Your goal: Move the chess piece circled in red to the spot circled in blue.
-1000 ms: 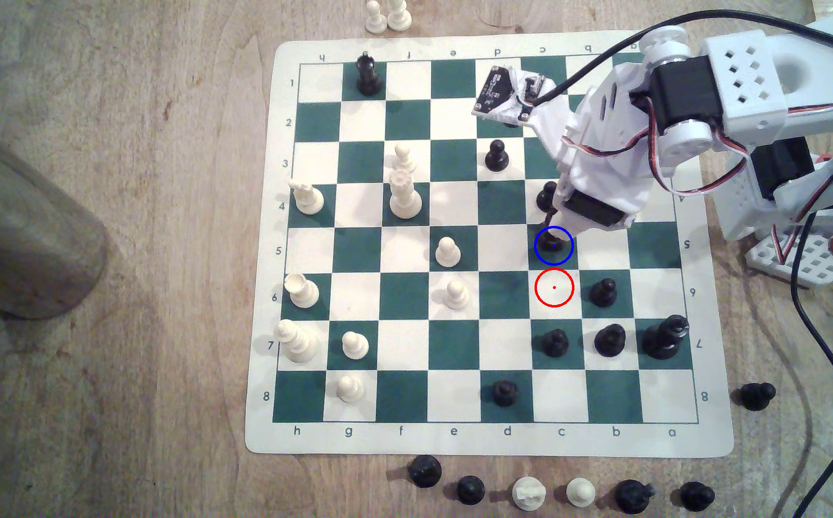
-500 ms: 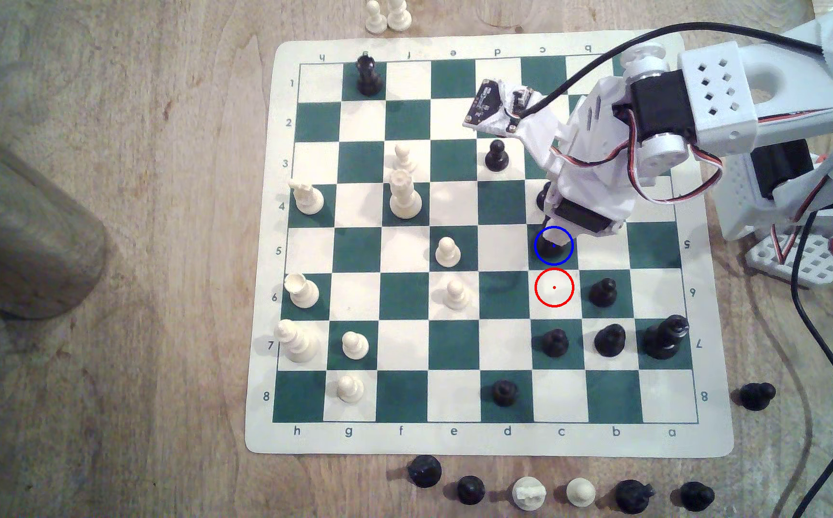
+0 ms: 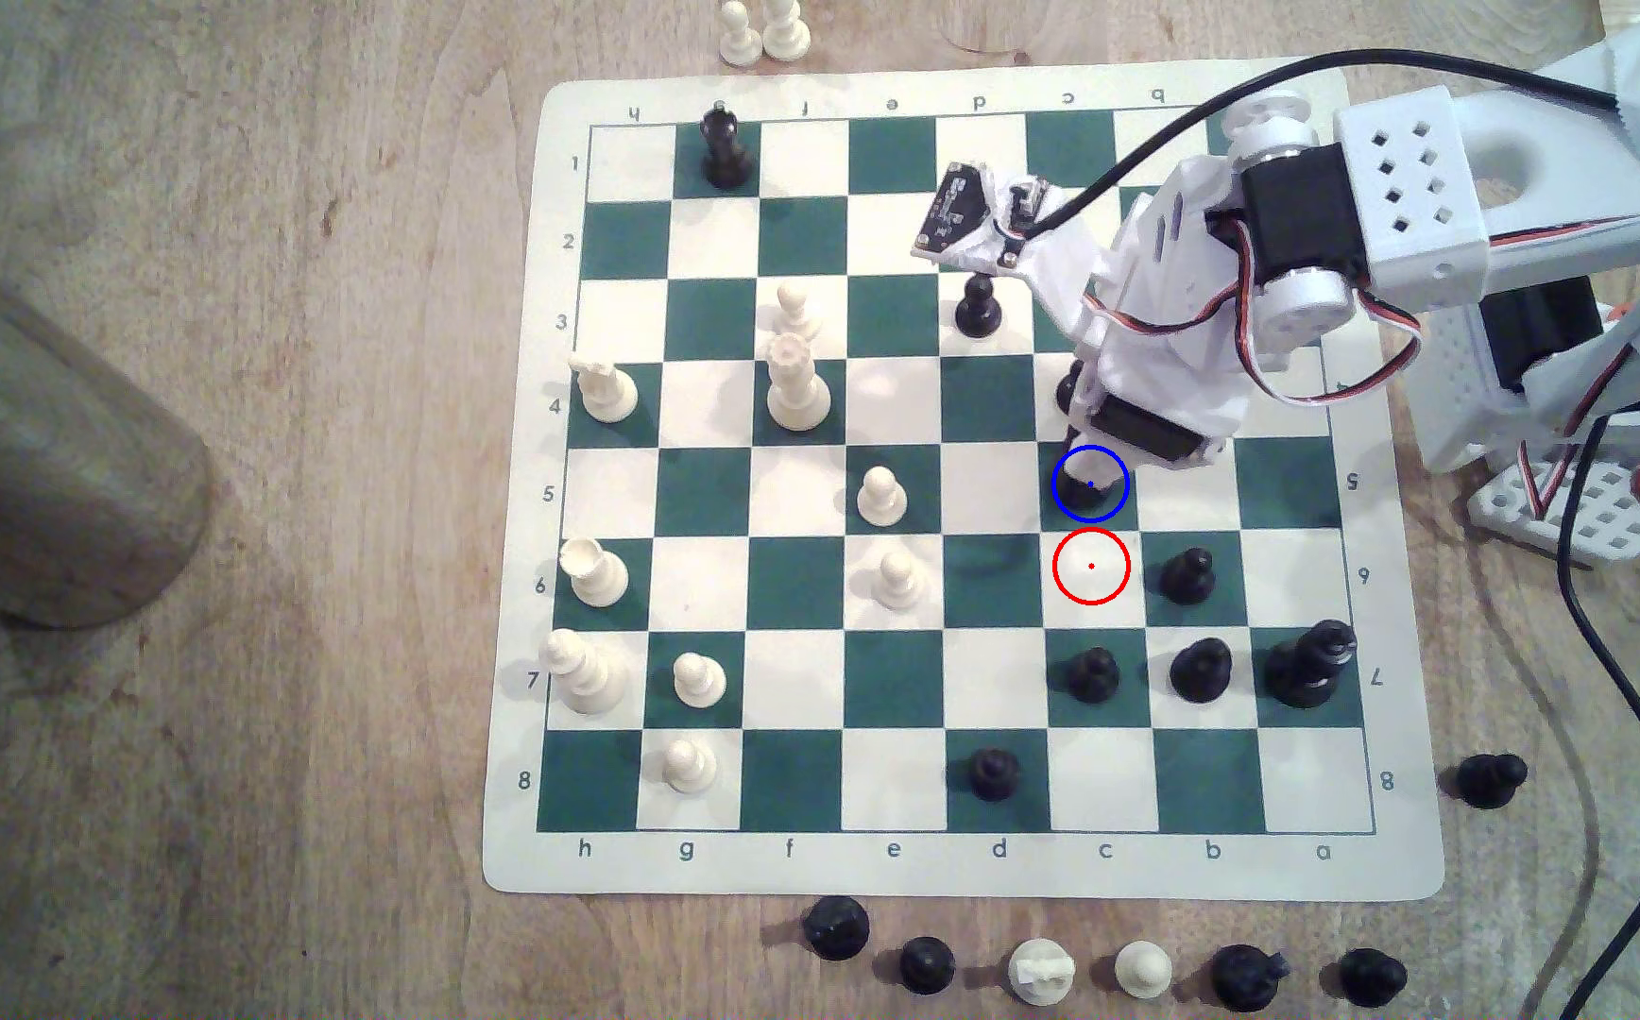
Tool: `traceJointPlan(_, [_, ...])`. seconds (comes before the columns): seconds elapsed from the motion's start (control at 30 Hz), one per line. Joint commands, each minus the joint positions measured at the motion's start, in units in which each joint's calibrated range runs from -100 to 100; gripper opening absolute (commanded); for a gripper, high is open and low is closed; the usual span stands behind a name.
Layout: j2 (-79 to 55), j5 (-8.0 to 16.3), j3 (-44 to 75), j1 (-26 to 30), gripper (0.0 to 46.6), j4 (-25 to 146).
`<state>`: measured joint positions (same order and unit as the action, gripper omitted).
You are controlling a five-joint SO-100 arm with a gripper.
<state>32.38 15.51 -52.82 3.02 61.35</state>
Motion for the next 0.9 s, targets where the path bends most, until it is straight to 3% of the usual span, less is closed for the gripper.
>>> traceJointPlan(0.0, [1.7, -0.4, -0.2, -0.6, 21.0, 0.1])
traceJointPlan(0.23, [15.0, -0.5, -5.0, 0.1, 26.0, 2.9])
traceJointPlan(0.6, [24.7, -0.5, -6.0, 3.6, 24.6, 13.1])
traceJointPlan(0.67, [24.9, -1.6, -6.5, 4.1, 22.4, 14.9])
traceJointPlan(0.87, [39.8, -3.9, -16.7, 8.1, 24.3, 18.9])
